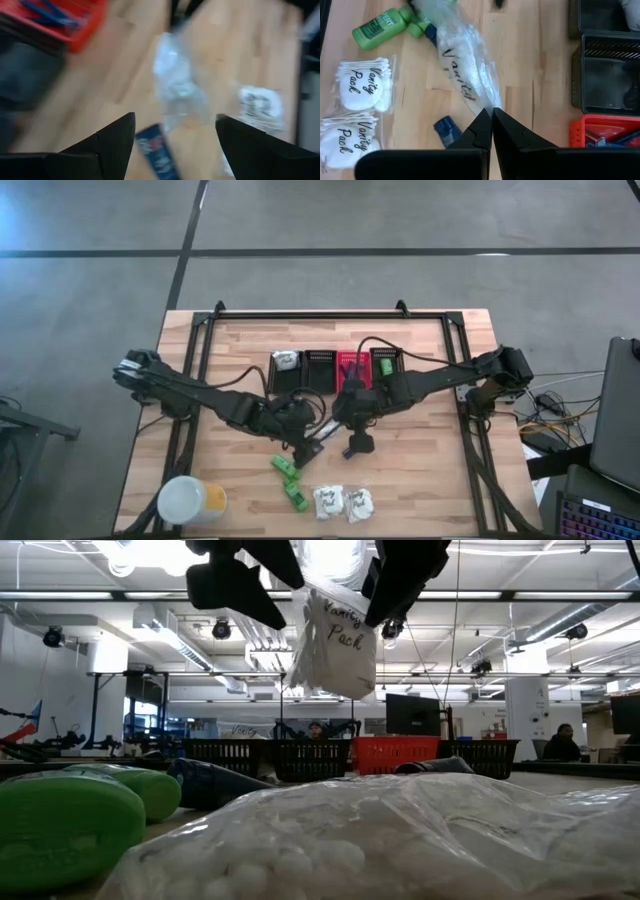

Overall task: Pick & Place Travel size toiletries
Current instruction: Put the cotton pack into the left black bin

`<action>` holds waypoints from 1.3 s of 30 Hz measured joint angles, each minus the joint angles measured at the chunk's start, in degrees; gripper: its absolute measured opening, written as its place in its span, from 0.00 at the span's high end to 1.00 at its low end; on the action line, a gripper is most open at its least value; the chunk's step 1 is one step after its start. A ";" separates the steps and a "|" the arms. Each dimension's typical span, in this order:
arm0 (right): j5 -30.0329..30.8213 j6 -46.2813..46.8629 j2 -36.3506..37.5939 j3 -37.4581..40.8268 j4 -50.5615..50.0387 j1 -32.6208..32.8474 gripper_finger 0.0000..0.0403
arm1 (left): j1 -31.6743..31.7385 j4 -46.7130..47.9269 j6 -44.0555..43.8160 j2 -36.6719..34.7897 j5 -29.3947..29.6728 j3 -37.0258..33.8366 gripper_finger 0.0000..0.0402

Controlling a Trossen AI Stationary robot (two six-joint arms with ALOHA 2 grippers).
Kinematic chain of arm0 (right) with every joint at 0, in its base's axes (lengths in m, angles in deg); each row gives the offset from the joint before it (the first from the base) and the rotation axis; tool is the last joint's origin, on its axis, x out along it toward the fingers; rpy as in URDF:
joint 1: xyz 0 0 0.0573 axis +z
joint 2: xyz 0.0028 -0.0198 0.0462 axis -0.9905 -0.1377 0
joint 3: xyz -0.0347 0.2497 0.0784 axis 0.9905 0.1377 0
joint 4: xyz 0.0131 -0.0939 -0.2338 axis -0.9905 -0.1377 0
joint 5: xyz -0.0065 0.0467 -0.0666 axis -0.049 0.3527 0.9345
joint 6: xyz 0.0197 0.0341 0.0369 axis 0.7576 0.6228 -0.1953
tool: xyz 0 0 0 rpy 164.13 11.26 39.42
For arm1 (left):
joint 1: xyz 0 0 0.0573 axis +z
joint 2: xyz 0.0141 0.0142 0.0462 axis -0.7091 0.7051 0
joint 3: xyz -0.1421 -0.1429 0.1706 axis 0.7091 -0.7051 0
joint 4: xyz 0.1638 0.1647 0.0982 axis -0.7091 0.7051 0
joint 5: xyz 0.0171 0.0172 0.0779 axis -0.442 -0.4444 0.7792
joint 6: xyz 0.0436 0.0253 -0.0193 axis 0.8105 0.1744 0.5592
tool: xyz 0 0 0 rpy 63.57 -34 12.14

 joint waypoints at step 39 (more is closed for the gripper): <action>0.23 0.12 -0.02 0.02 4.32 -0.90 0.98 | 0.05 1.09 10.99 -0.57 10.08 0.56 0.30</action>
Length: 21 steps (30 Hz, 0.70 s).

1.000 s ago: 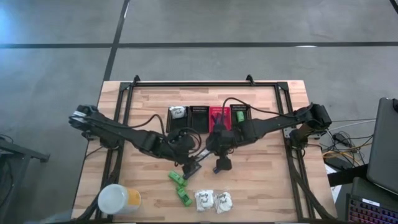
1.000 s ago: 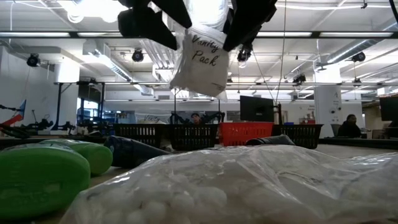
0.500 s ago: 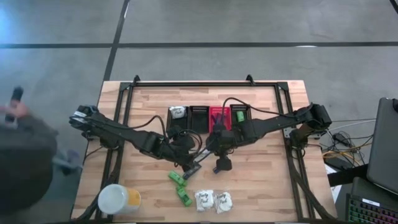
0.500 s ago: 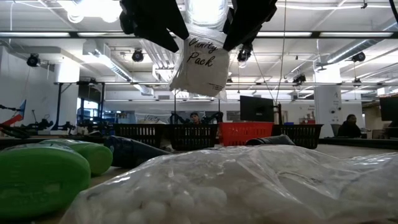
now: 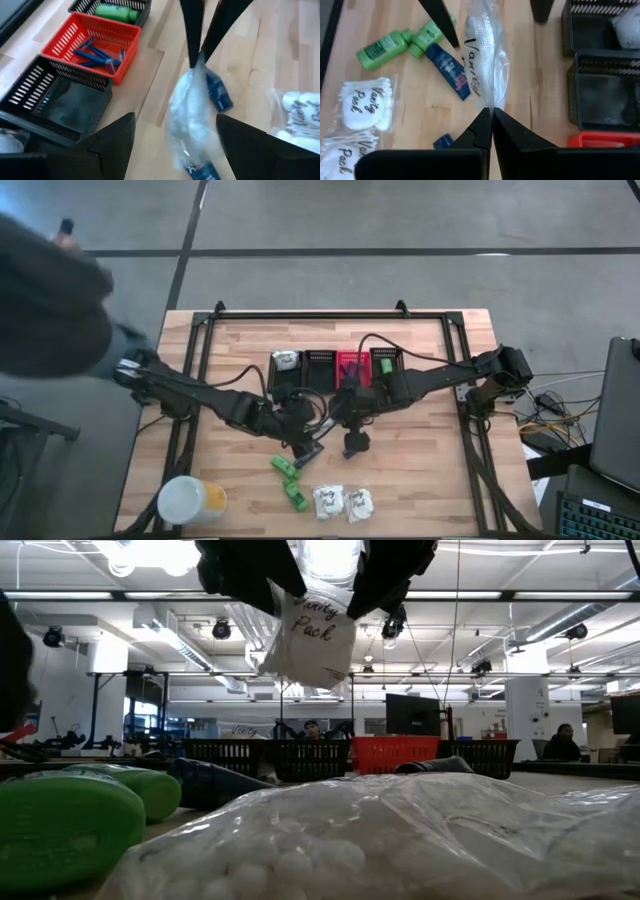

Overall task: Pick & Place Travel size toiletries
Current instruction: Put the cotton pack into the left black bin

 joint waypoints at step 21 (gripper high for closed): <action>-0.84 -1.23 -0.61 -0.02 2.22 0.00 0.98 | 2.25 -3.07 2.90 1.62 -3.50 -0.50 0.31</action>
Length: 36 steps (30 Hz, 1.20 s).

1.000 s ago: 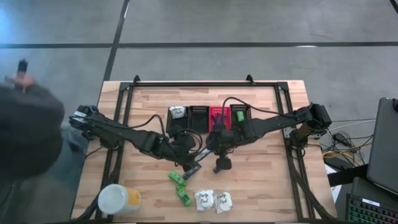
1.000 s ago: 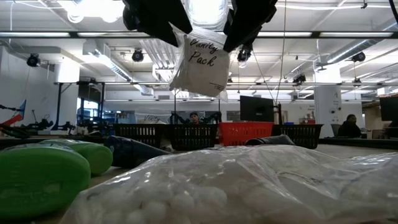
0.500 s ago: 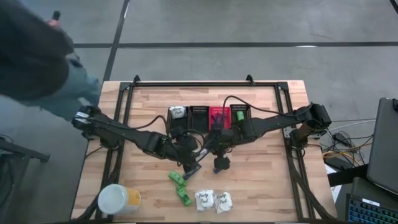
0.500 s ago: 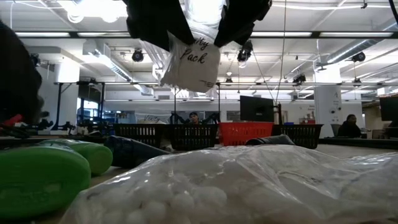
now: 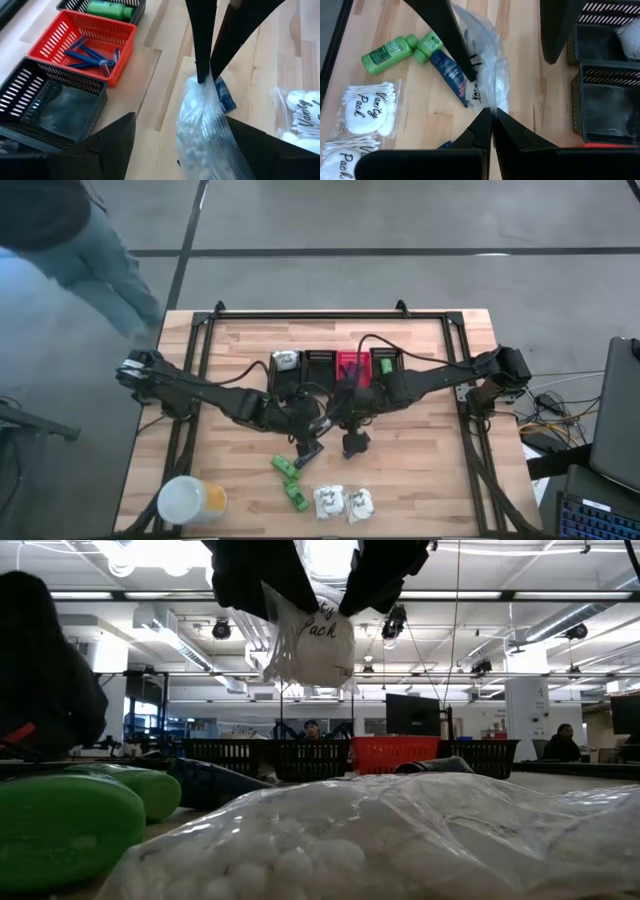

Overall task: Pick & Place Travel size toiletries
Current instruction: Put the cotton pack into the left black bin

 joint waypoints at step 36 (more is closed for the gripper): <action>20.00 6.09 9.97 0.42 -7.98 4.20 0.52 | -0.06 19.67 0.88 -2.11 -1.54 -0.03 0.95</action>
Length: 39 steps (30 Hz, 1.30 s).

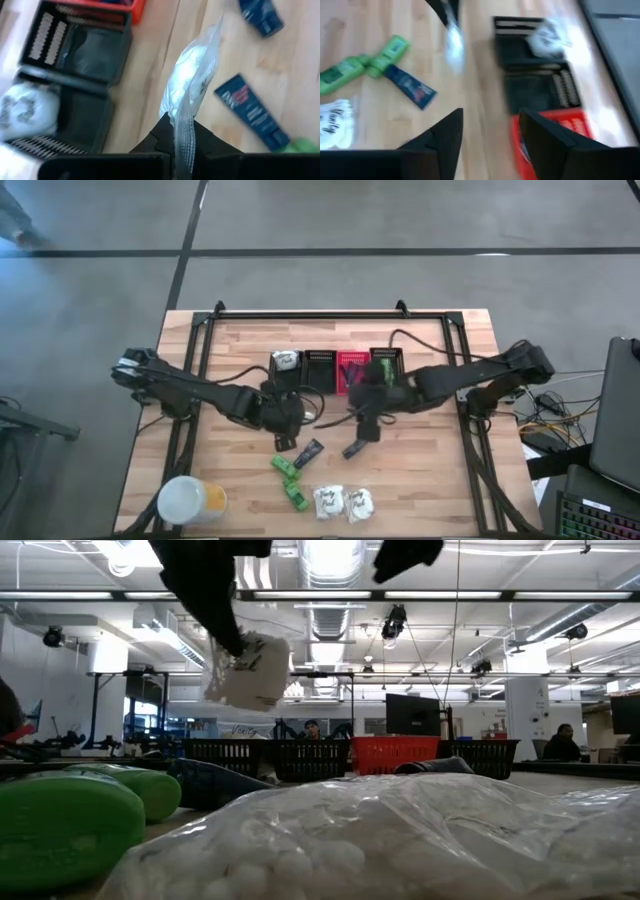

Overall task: Pick & Place Travel size toiletries
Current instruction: Put the cotton pack into the left black bin

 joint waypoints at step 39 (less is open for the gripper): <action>6.78 25.42 23.98 25.75 9.12 -1.58 0.54 | 38.22 -10.72 23.06 -4.64 -22.75 -12.31 0.95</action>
